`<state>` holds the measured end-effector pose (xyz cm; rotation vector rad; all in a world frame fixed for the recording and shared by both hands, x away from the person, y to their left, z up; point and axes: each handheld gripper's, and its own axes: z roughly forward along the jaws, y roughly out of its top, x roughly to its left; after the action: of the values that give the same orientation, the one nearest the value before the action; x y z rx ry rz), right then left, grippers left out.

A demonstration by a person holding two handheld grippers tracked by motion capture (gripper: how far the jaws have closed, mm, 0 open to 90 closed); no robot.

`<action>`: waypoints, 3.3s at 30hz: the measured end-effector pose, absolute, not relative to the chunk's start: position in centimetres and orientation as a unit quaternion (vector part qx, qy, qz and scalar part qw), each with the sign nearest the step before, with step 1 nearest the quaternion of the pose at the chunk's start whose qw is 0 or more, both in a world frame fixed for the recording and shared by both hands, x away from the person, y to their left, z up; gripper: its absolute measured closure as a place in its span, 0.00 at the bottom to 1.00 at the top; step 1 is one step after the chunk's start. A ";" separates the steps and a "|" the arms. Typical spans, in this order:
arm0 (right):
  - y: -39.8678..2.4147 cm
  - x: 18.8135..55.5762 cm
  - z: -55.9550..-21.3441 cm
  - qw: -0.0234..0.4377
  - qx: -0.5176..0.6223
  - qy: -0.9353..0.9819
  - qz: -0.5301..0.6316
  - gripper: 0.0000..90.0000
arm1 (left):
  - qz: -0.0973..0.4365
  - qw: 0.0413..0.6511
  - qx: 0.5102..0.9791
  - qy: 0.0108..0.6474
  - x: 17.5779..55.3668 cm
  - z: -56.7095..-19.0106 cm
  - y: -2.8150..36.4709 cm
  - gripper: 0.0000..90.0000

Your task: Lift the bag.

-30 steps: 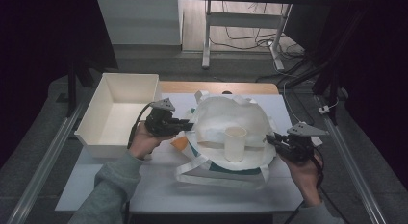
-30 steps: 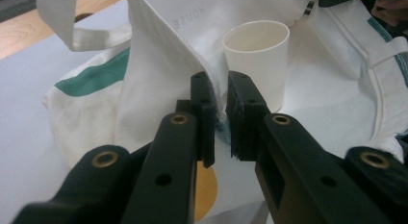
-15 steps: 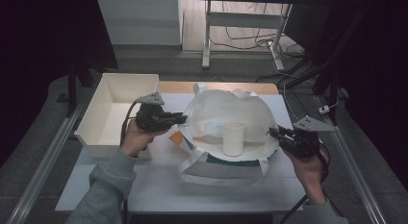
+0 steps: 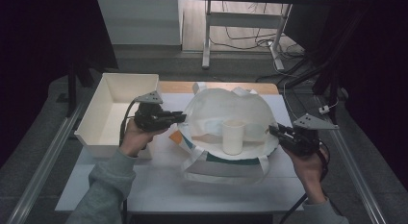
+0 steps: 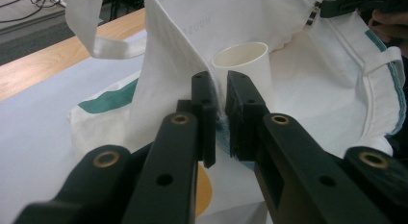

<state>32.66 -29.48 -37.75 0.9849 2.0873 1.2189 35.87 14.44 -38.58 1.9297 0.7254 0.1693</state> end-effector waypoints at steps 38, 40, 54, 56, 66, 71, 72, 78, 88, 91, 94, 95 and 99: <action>-28.7 35.6 -34.7 0.270 0.370 0.747 0.481 0.92 | 0.079 0.526 0.778 0.334 37.7 -37.6 15.3 0.93; -28.7 36.4 -35.3 0.271 0.376 0.745 0.480 0.92 | 0.081 0.520 0.778 0.342 38.3 -38.0 15.1 0.94; -28.0 40.8 -38.7 0.265 0.406 0.754 0.444 0.92 | 0.074 0.478 0.792 0.372 40.9 -39.8 13.8 0.94; -28.1 40.8 -39.2 0.261 0.408 0.752 0.447 0.92 | 0.070 0.478 0.794 0.370 40.9 -39.8 13.6 0.94; -28.4 40.8 -39.8 0.245 0.405 0.757 0.450 0.90 | 0.058 0.479 0.795 0.368 40.9 -39.9 13.1 0.84; -28.7 39.7 -38.7 0.248 0.386 0.741 0.491 0.68 | 0.081 0.501 0.783 0.360 39.4 -38.6 13.5 0.47; -28.8 39.4 -38.5 0.251 0.382 0.739 0.495 0.64 | 0.089 0.503 0.783 0.355 38.8 -38.2 13.7 0.44; -28.9 37.4 -37.4 0.255 0.361 0.741 0.507 0.52 | 0.102 0.501 0.791 0.335 36.7 -37.2 14.8 0.38; -30.5 35.6 -37.7 0.235 0.350 0.743 0.519 0.51 | 0.112 0.500 0.793 0.330 34.3 -38.3 16.5 0.37; -31.4 35.2 -38.1 0.235 0.354 0.738 0.525 0.51 | 0.116 0.502 0.792 0.328 33.6 -38.6 16.8 0.37; -32.4 34.8 -38.3 0.233 0.363 0.734 0.524 0.51 | 0.119 0.497 0.795 0.327 32.7 -39.0 17.2 0.37; -32.7 34.6 -38.3 0.232 0.365 0.733 0.525 0.51 | 0.118 0.496 0.795 0.328 32.4 -39.1 17.4 0.37; -33.5 33.9 -38.7 0.231 0.370 0.735 0.519 0.51 | 0.121 0.490 0.795 0.336 31.2 -39.8 18.3 0.36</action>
<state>33.89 -33.54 -38.75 1.0177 2.0198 1.4280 31.23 18.27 -39.85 1.9308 0.8159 0.2945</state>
